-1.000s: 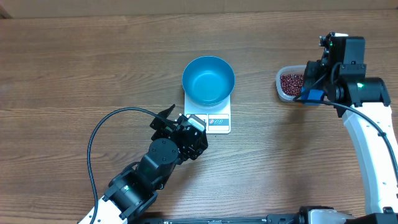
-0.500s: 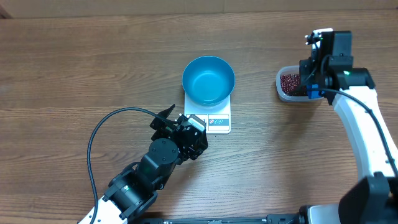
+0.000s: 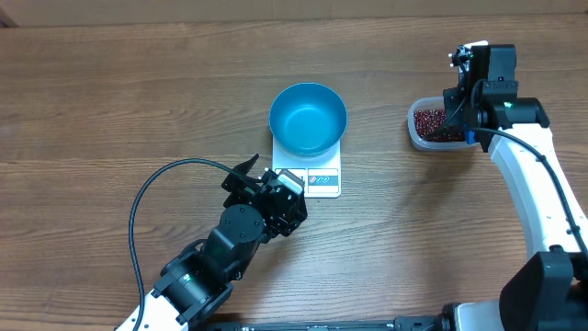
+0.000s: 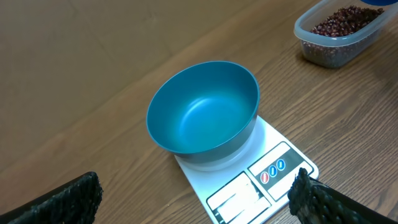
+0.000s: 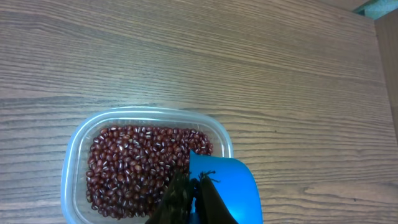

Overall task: Scoop item into bowl and weigh 150g on scale
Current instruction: 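Push the blue scoop down into the red beans with the right gripper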

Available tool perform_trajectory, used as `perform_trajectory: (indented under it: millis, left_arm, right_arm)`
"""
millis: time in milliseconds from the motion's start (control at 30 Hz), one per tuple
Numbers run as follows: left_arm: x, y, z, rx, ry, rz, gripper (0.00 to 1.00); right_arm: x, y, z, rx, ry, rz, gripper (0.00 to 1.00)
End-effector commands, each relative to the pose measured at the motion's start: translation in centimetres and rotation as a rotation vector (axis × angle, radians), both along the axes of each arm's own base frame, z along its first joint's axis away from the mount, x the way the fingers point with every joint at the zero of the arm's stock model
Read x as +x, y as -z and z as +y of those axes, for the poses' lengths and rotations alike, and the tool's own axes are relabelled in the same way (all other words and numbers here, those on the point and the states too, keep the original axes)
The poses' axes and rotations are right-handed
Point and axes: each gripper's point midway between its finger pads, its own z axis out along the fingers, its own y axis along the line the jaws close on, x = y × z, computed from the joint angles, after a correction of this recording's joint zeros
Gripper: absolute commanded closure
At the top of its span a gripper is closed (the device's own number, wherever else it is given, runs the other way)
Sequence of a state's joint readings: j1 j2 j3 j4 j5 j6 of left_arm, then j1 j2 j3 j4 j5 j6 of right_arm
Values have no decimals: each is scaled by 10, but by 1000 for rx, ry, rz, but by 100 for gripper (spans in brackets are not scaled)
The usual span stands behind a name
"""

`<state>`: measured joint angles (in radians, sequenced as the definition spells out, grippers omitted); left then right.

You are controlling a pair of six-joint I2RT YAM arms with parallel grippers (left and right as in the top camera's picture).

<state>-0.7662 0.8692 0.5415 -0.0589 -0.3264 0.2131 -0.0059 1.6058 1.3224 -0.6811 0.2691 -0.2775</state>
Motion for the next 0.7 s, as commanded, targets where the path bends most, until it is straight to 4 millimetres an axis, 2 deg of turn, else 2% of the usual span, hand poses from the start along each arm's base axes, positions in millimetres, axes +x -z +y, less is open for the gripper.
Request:
perform_trajectory:
  millis: [0,433,667]
  left_arm:
    - [0,2,1,-3,-10,4,0]
    - [0,2,1,-18,-19,10,0]
    - [8,-2,21,-214,-225,53,1]
  right_arm:
    - [4,-14,-1,-3,-4,-36,96]
    - [3,-12,-1,0,0,-27,96]
    - [2,-12,-1,1,2,-24,96]
